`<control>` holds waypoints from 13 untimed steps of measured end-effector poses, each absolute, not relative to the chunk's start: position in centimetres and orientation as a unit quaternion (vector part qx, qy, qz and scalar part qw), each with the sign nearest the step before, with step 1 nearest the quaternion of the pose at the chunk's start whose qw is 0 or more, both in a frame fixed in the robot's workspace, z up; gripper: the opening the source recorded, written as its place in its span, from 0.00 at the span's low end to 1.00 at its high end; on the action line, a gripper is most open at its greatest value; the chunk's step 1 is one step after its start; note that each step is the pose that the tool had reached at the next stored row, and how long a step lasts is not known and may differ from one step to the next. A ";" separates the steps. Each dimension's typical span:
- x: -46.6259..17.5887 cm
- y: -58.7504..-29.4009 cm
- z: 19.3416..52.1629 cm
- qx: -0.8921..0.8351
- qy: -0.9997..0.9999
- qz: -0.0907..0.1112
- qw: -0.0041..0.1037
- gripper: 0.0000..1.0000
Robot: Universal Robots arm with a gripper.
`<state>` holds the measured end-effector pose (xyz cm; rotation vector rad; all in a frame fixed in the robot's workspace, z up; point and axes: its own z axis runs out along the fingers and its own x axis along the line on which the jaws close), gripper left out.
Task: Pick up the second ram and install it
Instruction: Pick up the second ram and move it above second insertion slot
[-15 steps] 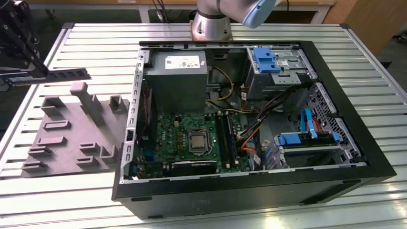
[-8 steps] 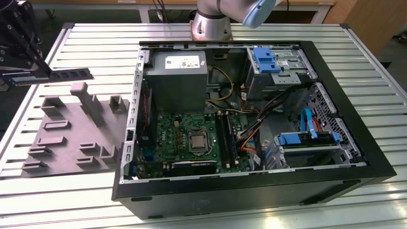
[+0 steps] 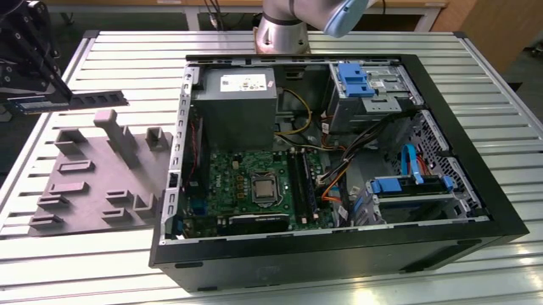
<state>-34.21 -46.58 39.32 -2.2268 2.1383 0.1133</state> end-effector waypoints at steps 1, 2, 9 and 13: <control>-34.2 -46.6 39.3 -0.721 0.692 0.037 0.026 0.12; -34.1 -46.6 39.3 -0.721 0.692 0.037 0.026 0.12; -33.7 -46.6 39.3 -0.721 0.692 0.037 0.026 0.12; -33.5 -46.6 39.3 -0.721 0.692 0.037 0.026 0.12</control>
